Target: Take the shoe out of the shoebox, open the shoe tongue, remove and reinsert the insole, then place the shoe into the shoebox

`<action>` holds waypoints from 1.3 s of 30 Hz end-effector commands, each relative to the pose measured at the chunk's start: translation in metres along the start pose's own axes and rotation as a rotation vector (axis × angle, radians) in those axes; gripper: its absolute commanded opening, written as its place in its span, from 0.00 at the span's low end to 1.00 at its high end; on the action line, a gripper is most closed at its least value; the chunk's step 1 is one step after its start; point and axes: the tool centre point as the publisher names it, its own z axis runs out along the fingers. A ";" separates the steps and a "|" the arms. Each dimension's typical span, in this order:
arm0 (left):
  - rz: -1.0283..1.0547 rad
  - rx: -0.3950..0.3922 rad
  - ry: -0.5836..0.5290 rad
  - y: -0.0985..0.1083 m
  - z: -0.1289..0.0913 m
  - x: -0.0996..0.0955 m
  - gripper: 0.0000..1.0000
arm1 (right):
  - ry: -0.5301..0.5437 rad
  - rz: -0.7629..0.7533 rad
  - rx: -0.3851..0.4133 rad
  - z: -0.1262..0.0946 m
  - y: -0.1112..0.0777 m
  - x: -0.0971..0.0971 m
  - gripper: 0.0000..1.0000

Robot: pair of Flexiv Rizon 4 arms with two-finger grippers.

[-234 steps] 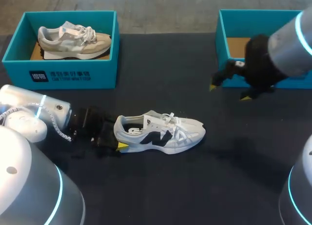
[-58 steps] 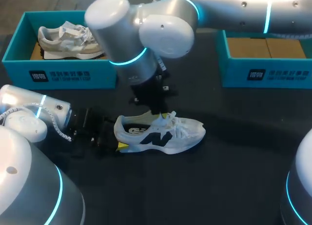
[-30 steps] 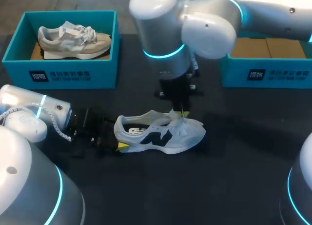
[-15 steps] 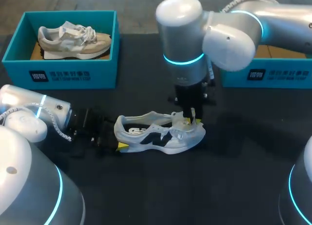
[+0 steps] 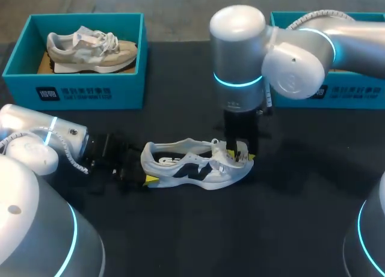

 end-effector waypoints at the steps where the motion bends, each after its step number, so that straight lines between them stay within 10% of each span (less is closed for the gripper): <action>1: 0.000 -0.002 0.001 0.002 0.002 -0.001 0.00 | -0.005 0.054 -0.014 -0.001 -0.004 0.001 0.39; 7: 0.000 -0.002 0.001 0.002 0.002 -0.001 0.00 | 0.005 0.046 -0.065 -0.026 -0.008 0.001 0.48; 11: 0.000 -0.002 0.001 0.002 0.002 -0.001 0.00 | 0.008 0.028 -0.115 -0.051 -0.011 0.002 0.77; 20: 0.000 -0.002 0.001 0.002 0.002 -0.001 0.00 | 0.008 -0.018 -0.174 -0.082 -0.016 0.009 1.00; 39: 0.000 -0.002 0.001 0.002 0.002 -0.001 0.00 | 0.033 -0.832 -0.345 -0.138 -0.042 0.067 1.00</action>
